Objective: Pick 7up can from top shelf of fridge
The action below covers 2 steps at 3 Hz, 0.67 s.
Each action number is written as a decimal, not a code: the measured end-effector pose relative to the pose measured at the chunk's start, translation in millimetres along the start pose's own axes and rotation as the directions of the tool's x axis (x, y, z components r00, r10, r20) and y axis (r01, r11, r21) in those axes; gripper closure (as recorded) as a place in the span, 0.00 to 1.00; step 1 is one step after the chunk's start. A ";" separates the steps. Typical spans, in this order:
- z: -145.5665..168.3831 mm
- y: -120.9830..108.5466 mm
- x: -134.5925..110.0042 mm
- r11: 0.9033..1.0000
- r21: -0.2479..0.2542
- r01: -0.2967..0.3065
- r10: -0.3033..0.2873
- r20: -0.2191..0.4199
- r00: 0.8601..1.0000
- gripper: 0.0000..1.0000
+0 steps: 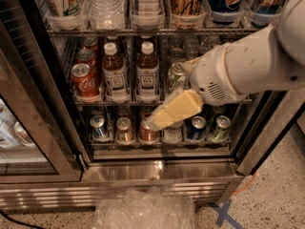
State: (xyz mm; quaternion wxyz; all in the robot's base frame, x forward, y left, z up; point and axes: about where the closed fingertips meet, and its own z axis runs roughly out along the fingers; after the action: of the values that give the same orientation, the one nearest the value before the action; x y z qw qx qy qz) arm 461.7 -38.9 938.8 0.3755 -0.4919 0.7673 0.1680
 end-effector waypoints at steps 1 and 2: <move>34.7 40.2 -17.7 0.996 -0.015 -0.090 0.091 0.115 0.989 0.00; 59.2 53.7 -47.9 0.993 0.011 -0.119 0.113 0.232 0.966 0.00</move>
Offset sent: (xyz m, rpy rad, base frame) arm 0.0075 0.1299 0.0004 0.3942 -0.1566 -0.1499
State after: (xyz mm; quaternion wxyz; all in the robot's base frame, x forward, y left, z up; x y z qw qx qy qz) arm 449.9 53.0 929.2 0.4579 -0.4184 0.7480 0.2361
